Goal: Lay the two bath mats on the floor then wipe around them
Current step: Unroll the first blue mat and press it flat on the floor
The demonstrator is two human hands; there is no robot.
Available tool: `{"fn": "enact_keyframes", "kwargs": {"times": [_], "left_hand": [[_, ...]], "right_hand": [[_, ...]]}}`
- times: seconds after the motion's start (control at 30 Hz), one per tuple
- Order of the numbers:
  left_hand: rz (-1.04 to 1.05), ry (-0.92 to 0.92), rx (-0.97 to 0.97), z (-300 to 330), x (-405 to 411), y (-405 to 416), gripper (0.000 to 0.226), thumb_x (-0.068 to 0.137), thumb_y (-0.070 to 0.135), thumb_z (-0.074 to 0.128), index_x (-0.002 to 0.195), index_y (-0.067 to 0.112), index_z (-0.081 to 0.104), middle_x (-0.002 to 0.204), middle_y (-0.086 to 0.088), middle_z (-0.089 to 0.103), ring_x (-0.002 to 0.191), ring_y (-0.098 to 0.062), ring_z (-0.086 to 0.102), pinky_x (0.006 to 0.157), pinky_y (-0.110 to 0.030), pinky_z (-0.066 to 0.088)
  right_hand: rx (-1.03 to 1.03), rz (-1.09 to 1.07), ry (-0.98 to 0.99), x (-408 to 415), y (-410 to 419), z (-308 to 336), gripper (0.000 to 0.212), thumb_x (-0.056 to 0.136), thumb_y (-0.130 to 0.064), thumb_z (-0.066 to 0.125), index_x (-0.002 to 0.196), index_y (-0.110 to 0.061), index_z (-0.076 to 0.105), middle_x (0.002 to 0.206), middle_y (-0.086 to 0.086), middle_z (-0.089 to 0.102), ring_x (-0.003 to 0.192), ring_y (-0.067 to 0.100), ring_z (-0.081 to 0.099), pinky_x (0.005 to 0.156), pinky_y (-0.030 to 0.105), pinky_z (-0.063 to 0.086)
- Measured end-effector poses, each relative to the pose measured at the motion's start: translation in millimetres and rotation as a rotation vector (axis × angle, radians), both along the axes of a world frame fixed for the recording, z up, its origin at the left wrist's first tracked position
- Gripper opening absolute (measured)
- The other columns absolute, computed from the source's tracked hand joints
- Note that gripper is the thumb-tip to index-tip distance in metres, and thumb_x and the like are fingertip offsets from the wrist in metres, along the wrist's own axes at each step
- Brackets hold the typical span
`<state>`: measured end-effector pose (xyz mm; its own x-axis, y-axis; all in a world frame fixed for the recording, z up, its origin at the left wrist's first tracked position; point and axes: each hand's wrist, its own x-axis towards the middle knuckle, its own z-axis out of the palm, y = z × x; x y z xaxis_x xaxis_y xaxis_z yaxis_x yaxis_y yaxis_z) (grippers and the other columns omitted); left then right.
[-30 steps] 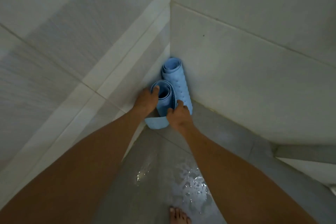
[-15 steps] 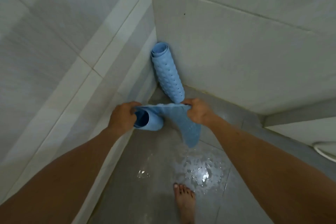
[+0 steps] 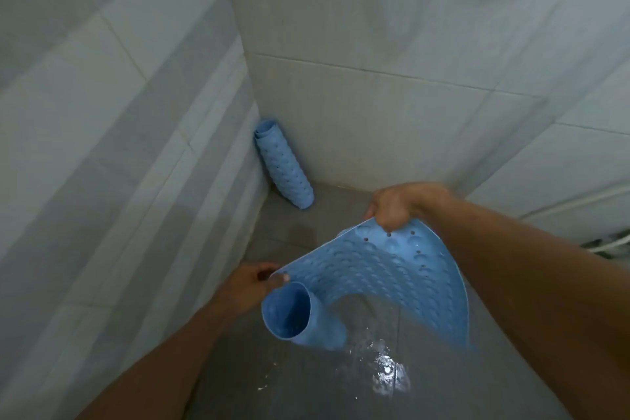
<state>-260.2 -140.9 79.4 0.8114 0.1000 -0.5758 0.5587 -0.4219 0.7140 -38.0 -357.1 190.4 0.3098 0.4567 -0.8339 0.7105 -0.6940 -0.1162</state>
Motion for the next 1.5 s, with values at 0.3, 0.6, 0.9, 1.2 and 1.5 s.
{"fn": "enact_keyframes", "kwargs": {"times": [0.3,0.6,0.9,1.2,1.5], "left_hand": [[-0.046,-0.128,0.253,-43.4,-9.8,-155.1,0.019,0.084,0.012,0.061,0.095,0.017,0.076,0.078,-0.003,0.074,0.065,0.004,0.062,0.063,-0.020,0.042],[-0.244,-0.166,0.713,-3.3,16.2,-188.5,0.034,0.070,0.015,0.048,0.087,0.004,0.075,0.082,-0.024,0.071,0.079,-0.040,0.068,0.068,-0.039,0.050],[-0.124,0.116,1.033,-29.6,20.8,-247.0,0.028,0.097,0.019,0.047,0.120,0.006,0.058,0.124,-0.022,0.058,0.115,-0.040,0.057,0.094,-0.044,0.045],[0.199,-0.024,0.771,-42.4,74.7,-252.9,0.035,0.089,0.018,0.064,0.116,-0.003,0.065,0.119,-0.025,0.064,0.111,-0.041,0.060,0.097,-0.044,0.050],[0.153,-0.419,0.644,-90.0,80.0,-269.6,0.028,0.091,0.016,0.057,0.114,0.012,0.072,0.112,-0.023,0.069,0.111,-0.039,0.059,0.097,-0.037,0.043]], "right_hand": [[0.078,-0.412,0.101,-11.1,-181.5,44.4,0.048,0.085,0.011,0.055,0.109,-0.026,0.073,0.110,0.007,0.075,0.100,0.025,0.070,0.094,0.047,0.056],[0.043,-0.530,0.023,-42.9,-364.8,36.4,0.036,0.089,0.006,0.056,0.101,-0.024,0.071,0.073,-0.012,0.072,0.068,0.010,0.068,0.074,0.032,0.058],[0.079,-0.528,-0.137,-81.1,-446.0,-58.0,0.032,0.081,-0.022,0.078,0.112,-0.024,0.071,0.094,-0.001,0.070,0.089,0.020,0.065,0.073,0.026,0.047],[0.073,-0.620,-0.792,-58.9,-442.9,-96.0,0.033,0.093,-0.023,0.065,0.125,-0.022,0.066,0.129,0.013,0.063,0.121,0.036,0.059,0.098,0.041,0.042],[0.220,-1.000,-0.941,-49.0,-459.1,-161.2,0.029,0.088,-0.017,0.059,0.109,-0.002,0.073,0.108,0.030,0.067,0.104,0.048,0.064,0.088,0.049,0.053]]}}
